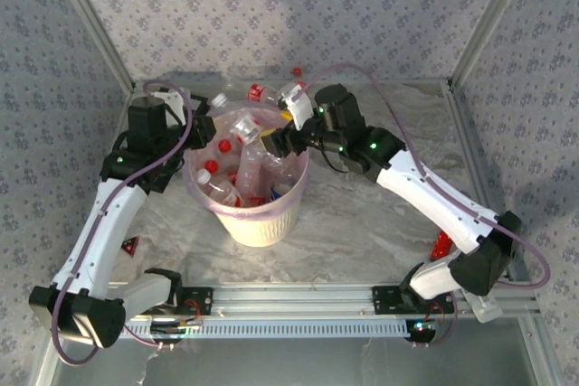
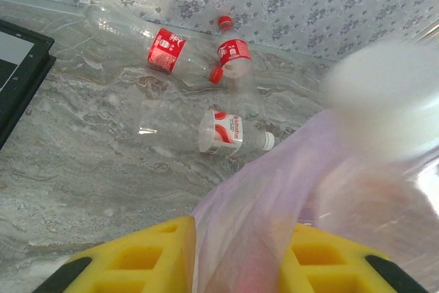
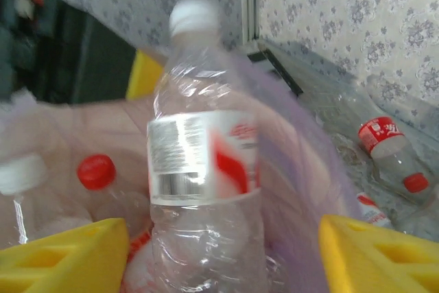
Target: Put the plastic bottles in the bin
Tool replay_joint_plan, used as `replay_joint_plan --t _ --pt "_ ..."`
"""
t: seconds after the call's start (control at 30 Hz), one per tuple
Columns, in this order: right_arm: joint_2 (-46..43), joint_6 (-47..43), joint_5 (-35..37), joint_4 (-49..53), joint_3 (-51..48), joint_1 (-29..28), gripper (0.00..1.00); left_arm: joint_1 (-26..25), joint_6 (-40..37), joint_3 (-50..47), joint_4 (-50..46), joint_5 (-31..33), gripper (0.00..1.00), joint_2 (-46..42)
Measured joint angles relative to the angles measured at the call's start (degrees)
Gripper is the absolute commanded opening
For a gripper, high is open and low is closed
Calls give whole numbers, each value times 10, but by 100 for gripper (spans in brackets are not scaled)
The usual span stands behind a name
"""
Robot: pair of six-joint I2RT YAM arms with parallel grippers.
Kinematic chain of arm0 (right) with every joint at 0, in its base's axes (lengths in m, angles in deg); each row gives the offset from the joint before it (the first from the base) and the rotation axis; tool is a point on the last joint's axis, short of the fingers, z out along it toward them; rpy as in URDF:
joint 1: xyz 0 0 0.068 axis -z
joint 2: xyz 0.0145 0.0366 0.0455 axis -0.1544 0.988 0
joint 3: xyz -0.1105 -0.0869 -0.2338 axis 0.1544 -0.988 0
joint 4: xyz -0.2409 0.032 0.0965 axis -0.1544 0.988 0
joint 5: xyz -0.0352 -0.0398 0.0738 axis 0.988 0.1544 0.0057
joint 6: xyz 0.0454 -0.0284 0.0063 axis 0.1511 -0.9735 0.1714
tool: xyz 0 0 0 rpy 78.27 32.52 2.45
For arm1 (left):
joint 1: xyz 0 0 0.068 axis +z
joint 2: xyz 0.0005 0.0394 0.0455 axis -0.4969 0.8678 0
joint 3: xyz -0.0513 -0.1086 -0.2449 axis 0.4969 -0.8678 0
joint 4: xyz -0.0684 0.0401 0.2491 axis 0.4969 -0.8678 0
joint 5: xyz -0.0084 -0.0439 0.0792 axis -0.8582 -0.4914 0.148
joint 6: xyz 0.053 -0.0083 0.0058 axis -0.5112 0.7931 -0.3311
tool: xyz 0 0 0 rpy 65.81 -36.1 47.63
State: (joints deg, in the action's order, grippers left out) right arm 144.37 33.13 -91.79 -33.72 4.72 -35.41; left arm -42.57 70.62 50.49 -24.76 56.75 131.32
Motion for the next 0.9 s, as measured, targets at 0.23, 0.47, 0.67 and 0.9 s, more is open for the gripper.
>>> replay_joint_plan --t 0.23,0.47,0.67,0.9 --pt "1 -1 2 26 68 -10 62 0 -2 1 -1 2 34 0" --pt "3 46 26 42 61 38 71 0 -38 53 -56 35 57 -13" --pt "-18 122 50 40 4 146 76 0 -52 132 -72 50 63 -42" --pt "-41 165 43 40 -57 176 78 -7 -57 180 -45 68 55 35"
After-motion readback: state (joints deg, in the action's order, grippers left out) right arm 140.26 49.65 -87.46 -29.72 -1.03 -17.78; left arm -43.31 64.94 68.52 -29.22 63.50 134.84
